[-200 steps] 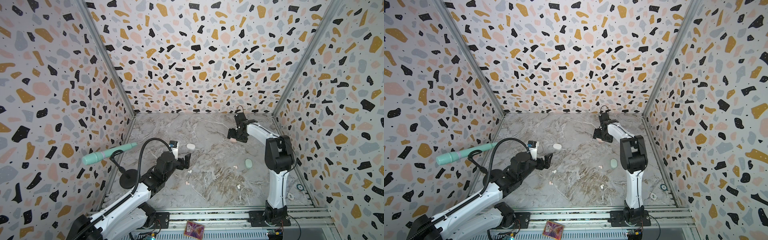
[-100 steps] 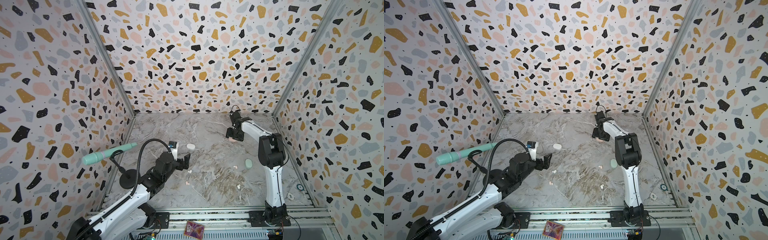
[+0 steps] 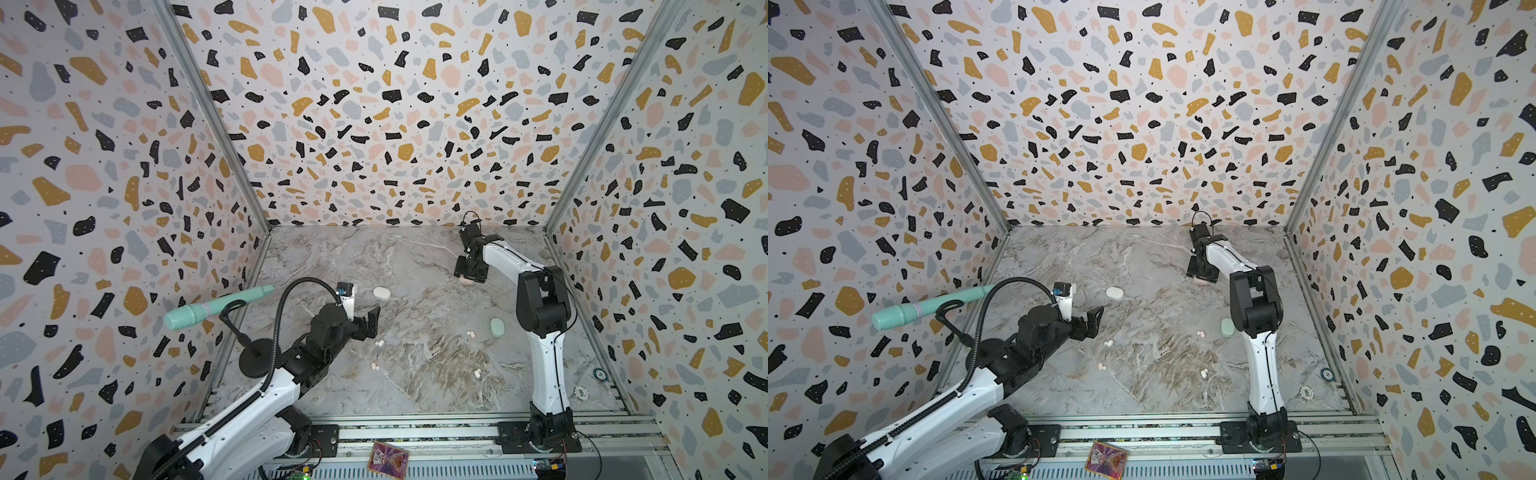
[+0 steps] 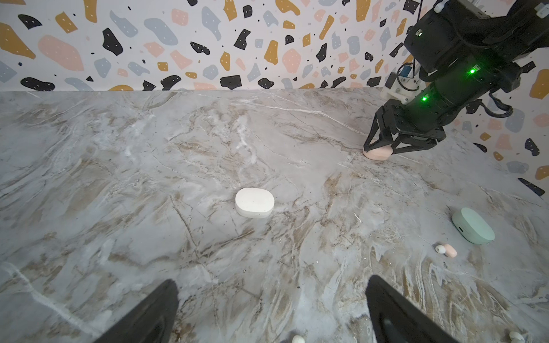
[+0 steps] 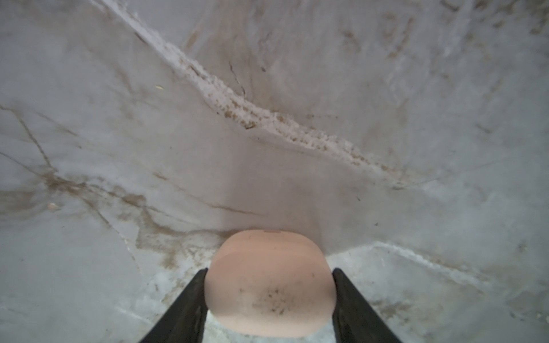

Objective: Insert the wireless bluetooth earbuds into the charging case
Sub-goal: 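Lift the pink case and carry it toward the left gripper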

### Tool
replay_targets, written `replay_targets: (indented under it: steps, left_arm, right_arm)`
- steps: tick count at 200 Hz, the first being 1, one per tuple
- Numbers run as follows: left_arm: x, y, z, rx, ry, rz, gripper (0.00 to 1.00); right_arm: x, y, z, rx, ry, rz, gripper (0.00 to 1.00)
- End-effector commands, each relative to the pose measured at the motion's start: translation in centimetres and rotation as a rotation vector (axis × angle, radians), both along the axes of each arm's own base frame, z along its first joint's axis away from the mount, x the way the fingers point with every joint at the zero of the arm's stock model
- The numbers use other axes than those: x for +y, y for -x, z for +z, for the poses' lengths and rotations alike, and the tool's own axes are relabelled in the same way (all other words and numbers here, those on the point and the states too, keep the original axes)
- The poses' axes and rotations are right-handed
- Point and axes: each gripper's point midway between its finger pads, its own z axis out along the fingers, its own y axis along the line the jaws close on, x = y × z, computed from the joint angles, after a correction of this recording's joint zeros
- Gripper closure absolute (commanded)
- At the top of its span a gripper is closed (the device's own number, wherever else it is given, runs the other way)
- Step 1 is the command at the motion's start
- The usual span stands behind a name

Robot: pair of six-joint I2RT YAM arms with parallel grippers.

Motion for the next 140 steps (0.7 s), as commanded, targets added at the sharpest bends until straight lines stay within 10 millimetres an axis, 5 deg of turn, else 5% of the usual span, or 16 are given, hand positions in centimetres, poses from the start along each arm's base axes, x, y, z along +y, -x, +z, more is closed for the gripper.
replay_targets:
  steps: [1, 65, 140]
  left_arm:
    - [-1.4, -0.1, 0.7, -0.034, 0.027, -0.073, 0.0]
    - [-5.9, 0.2, 1.7, -0.111, 0.031, -0.305, 0.0]
    - [-13.2, 3.5, 3.4, -0.294, 0.059, -0.683, 0.0]
  right_arm:
    - [0.3, 0.3, 2.5, -0.03, -0.006, 0.031, 0.46]
    - [1.2, 5.0, 7.0, -0.071, -0.076, 0.146, 0.47]
    - [6.3, 15.5, 14.5, -0.089, -0.194, 0.419, 0.48]
